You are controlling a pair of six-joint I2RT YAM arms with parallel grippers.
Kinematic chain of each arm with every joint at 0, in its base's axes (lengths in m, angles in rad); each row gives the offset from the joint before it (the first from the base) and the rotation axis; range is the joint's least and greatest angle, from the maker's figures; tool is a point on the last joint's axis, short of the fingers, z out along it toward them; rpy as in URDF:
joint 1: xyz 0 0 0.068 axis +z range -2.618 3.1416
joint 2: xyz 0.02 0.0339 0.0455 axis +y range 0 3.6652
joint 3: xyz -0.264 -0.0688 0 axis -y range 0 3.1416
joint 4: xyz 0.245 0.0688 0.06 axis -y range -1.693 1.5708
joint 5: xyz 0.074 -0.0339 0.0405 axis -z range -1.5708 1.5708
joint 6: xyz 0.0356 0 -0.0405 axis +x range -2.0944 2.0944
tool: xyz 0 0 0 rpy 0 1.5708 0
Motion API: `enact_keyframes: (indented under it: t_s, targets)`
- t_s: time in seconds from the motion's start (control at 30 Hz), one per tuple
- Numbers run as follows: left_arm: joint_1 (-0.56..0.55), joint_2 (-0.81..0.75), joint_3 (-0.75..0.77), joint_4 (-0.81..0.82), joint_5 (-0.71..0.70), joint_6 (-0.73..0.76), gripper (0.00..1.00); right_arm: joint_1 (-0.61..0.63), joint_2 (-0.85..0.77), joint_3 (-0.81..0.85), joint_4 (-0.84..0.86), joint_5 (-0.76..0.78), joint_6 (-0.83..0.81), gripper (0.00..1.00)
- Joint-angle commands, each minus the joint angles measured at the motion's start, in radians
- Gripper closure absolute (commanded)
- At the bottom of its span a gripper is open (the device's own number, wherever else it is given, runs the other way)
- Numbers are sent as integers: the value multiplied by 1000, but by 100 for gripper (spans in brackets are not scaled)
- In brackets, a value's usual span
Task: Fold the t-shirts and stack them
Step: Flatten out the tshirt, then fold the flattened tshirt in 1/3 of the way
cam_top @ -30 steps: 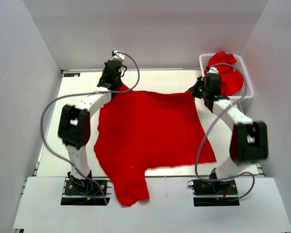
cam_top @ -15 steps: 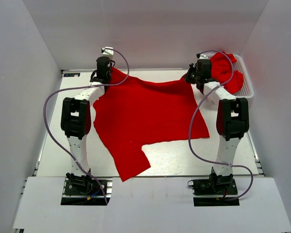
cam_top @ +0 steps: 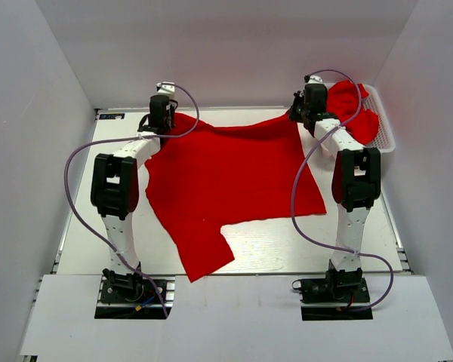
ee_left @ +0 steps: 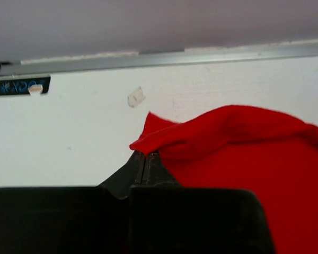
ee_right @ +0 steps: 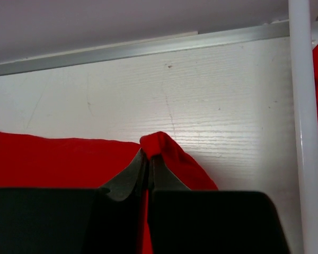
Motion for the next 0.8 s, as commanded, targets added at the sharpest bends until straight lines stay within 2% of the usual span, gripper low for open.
enact_keyframes:
  t_s: [0.0,0.23,0.5,0.77]
  targets:
    - [0,-151,-37,-62,5,-108,100,-3,-31,23,-20,42,-21,100]
    - [-12,-323,-210,-132,24,-246,100,-5,-46,38,-95,91,-47,100]
    - [-22,-473,-319,-293,54,-353,100,-2,-63,32,-153,115,-57,100]
    - [-22,-623,-466,-398,165,-458,100,-5,-91,29,-207,137,-72,100]
